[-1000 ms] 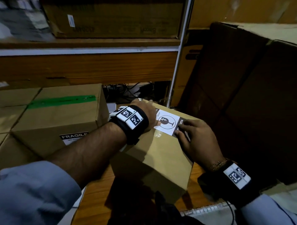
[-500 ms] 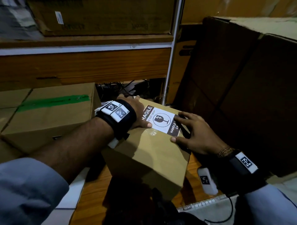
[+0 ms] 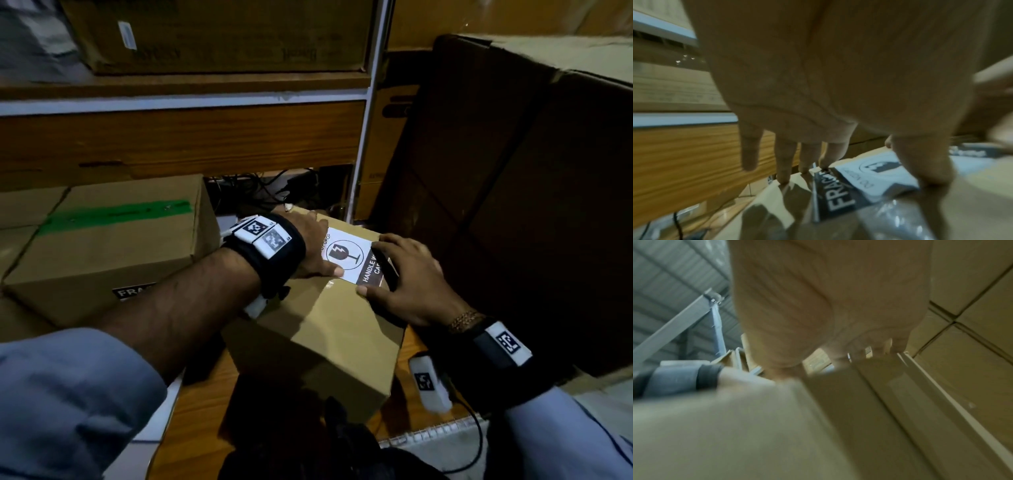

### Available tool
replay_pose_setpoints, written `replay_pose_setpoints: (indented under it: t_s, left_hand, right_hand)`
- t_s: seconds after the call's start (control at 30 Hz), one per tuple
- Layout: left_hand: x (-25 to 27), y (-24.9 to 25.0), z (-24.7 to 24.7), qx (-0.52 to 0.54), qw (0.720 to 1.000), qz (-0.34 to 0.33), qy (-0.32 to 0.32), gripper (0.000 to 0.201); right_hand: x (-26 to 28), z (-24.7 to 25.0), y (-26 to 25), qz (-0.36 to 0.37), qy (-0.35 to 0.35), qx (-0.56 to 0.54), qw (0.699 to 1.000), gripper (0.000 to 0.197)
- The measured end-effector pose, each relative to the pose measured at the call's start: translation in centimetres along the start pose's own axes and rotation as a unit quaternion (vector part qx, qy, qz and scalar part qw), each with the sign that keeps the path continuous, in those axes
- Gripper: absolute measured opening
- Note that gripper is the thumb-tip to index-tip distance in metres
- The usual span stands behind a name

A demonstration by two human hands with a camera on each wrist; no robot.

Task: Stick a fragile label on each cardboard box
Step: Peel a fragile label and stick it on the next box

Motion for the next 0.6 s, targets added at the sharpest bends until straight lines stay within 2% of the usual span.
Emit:
replay_pose_setpoints:
  t_s: [0.1, 0.27, 0.37, 0.5, 0.6]
  left_hand:
    - [0.3, 0.3, 0.3, 0.055, 0.998, 0.002, -0.021, 0.11]
    - [0.2, 0.1, 0.1, 0.091, 0.995, 0.033, -0.029, 0.111]
    - [0.6, 0.7, 0.4, 0.071, 0.996, 0.035, -0.031, 0.113]
    - [1.8, 1.1, 1.6, 0.071, 0.997, 0.002, -0.038, 0.114]
    - [3.2, 0.5, 2.5, 0.108, 0.993, -0.008, -0.053, 0.113]
  right_hand:
    - [0.2, -0.4, 0.2, 0.008, -0.004, -0.035, 0.999, 0.106]
    - [0.5, -1.2, 0.6, 0.034, 0.11, -0.125, 0.985, 0.08]
    - [0.5, -1.4, 0.5, 0.04, 0.126, -0.107, 0.985, 0.076]
    - [0.4, -1.4, 1.0, 0.038, 0.069, -0.091, 0.993, 0.096]
    - [0.3, -1.4, 1.3, 0.043, 0.029, -0.089, 0.995, 0.111]
Point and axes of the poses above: each hand's wrist, its own x-axis away from the middle knuckle, its own z-axis out of the back of the hand, y = z × x, the point moved 7 cm from there along -x, towards the middle knuckle, and after that the axes turned 3 degrees about -x, right-handed, at the moved point
